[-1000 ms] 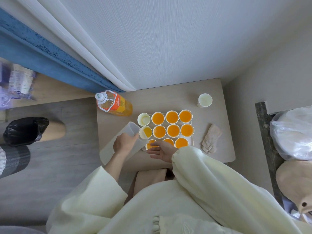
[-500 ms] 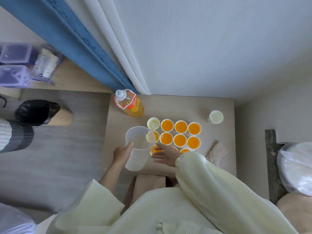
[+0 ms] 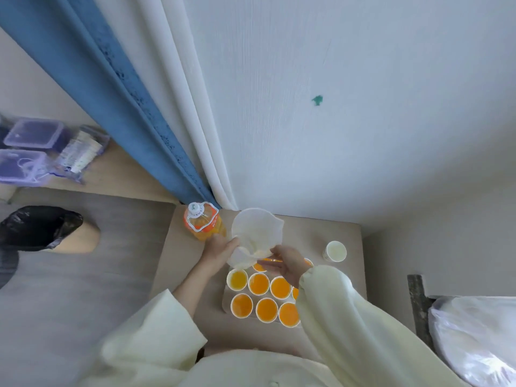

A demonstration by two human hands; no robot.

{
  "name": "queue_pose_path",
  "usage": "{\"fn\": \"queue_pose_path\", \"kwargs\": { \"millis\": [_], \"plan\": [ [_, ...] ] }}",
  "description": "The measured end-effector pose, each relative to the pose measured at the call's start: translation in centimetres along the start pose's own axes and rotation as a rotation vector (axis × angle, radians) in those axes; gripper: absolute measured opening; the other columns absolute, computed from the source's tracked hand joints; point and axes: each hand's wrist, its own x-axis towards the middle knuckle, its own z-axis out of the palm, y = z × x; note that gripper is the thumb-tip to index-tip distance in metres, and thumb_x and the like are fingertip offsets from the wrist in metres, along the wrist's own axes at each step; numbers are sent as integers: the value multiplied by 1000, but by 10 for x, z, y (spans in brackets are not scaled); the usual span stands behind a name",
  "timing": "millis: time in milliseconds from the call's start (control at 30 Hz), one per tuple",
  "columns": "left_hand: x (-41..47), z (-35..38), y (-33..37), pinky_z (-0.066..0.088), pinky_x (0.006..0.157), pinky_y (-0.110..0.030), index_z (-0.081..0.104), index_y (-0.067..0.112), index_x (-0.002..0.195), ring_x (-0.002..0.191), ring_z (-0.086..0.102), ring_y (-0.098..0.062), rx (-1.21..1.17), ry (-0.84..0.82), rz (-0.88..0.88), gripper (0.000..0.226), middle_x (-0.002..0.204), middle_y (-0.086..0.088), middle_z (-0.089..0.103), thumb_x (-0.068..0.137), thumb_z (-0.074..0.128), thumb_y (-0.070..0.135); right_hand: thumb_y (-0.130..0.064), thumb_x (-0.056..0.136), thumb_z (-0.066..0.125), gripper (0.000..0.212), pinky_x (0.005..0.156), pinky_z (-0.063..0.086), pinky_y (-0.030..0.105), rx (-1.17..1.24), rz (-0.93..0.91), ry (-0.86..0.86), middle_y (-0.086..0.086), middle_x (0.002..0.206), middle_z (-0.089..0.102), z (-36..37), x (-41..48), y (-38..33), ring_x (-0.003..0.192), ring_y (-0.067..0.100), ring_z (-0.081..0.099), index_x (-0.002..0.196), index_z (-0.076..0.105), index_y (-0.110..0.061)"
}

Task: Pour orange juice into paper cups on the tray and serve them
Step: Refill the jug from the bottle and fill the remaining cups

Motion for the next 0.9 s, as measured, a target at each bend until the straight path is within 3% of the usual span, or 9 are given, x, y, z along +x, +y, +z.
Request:
{"fn": "queue_pose_path", "kwargs": {
  "millis": [33,100,200,267,333,433,567,667,900],
  "plan": [
    [9,4,3,41,67,-35,50,15,55,74,52,-28,51,3,9,37,64,-6,55,81,57,41,-2,91,50,19,83,58,42,10,-27,32,24,102,65,-3,2,-6,85,37,72,109,56,4],
    [28,12,10,43,83,-42,53,11,65,93,52,-35,114,-13,-8,38,86,-18,60,88,54,41,0,92,47,14,85,57,44,11,-76,102,28,103,64,-6,11,-18,83,37,72,104,54,3],
    [46,22,16,42,95,-38,55,8,116,112,46,-28,128,-30,-12,41,127,-13,49,93,51,41,3,92,46,13,86,57,45,43,-102,172,23,101,64,-5,28,-25,85,36,72,103,53,1],
    [49,27,18,41,89,-32,46,12,131,111,45,-22,114,-46,-13,43,128,-7,45,95,50,35,3,93,47,13,83,58,41,53,-95,202,17,98,65,-2,39,-23,85,31,71,104,54,-1],
    [52,34,14,41,88,-31,46,13,132,110,47,-20,94,-79,-15,38,121,-2,46,97,51,27,2,93,50,6,82,59,41,11,-97,231,19,102,63,0,52,-21,86,27,69,95,55,0],
    [55,37,-4,41,102,-35,45,11,133,123,47,-23,135,-136,-71,41,134,-4,48,95,53,25,3,92,51,13,82,58,40,2,-82,296,20,96,64,4,70,-22,82,26,68,84,57,-5],
    [60,33,-31,44,94,-32,50,11,120,111,52,-21,174,-100,-126,29,122,-4,53,93,54,20,0,93,51,7,71,58,30,53,-22,361,13,85,64,10,89,-22,79,22,69,90,54,-6],
    [64,23,-46,41,85,-28,54,6,117,107,54,-22,205,-63,-149,26,118,-9,57,94,53,17,-3,93,51,6,66,57,28,30,7,372,13,87,64,12,101,-18,79,22,69,99,53,-4],
    [76,0,-73,39,87,-27,53,7,122,114,51,-22,236,-27,-185,31,127,-9,54,95,51,20,-1,93,48,17,55,58,22,85,60,393,22,107,60,21,117,-8,75,22,67,109,50,3]
  ]
}}
